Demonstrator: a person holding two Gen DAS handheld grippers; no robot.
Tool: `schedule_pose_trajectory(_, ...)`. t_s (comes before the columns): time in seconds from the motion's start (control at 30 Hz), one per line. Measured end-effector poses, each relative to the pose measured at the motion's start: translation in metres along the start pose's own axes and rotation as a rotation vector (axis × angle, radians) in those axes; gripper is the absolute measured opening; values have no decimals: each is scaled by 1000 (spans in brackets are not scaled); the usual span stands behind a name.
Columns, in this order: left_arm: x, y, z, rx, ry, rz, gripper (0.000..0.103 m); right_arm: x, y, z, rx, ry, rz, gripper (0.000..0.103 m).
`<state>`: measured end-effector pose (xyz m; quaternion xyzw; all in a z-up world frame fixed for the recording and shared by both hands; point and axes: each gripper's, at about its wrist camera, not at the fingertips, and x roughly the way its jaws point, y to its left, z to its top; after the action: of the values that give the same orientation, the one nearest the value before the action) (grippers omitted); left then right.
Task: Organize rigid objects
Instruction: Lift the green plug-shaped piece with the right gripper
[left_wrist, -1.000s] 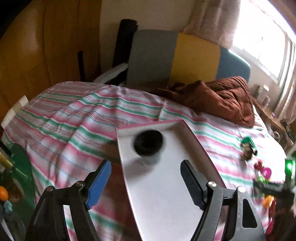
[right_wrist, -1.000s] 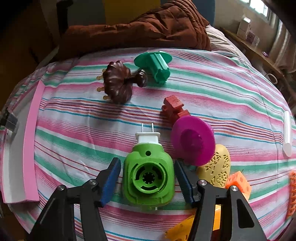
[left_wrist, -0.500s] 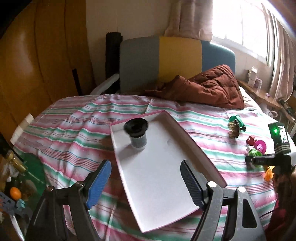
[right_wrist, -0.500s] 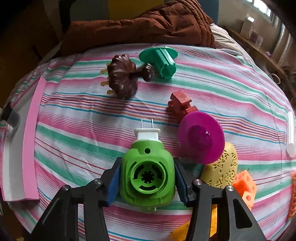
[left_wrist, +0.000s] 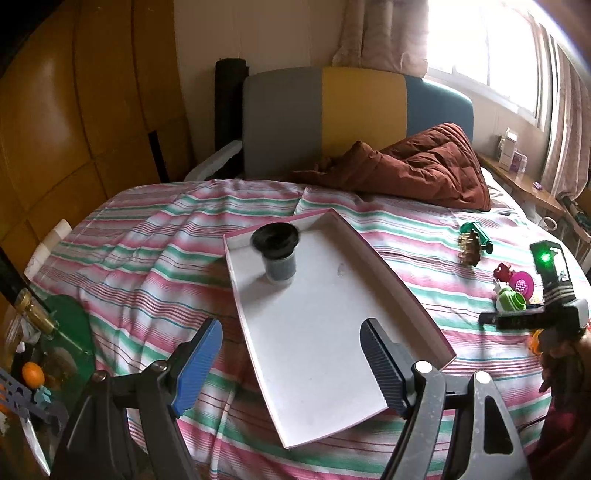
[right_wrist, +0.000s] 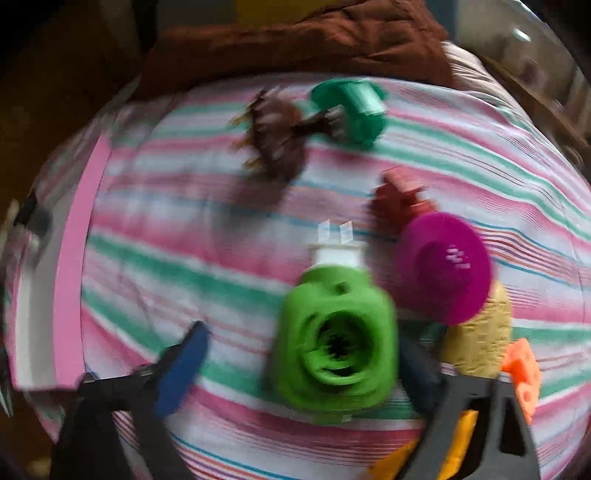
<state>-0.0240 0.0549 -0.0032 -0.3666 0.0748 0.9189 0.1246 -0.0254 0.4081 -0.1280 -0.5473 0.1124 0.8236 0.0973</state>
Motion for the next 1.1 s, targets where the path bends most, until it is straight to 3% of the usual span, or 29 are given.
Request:
schedule_pose_trajectory(0.2,2,1,-2,-4,19,-12,79,-2,1,3,23,-1,10,100)
schedule_pose_trajectory(0.3,4,2,-3,-14,30,-31,79,-5,-1,5,44,-11,14,90)
schedule_pose_trajectory(0.43,6,5,-5,-30,47,-50,69,-10,-17,9,146,-33,44,68)
schedule_pose_trajectory(0.57,9,5,-6,-42,60,-68,69,-12,-22,8,189,-46,44,59)
schedule_pose_trajectory(0.73,9,4,-7,-37,69,-72,69,-14,-21,5,159,-50,14,54)
schedule_pose_trajectory(0.9,10,11,-8,-65,84,-77,69,-12,-5,2,33,-59,-75,53)
schedule_pose_trajectory(1.1,7,22,-10,-83,79,-52,63,-11,8,-4,-55,-90,-143,52)
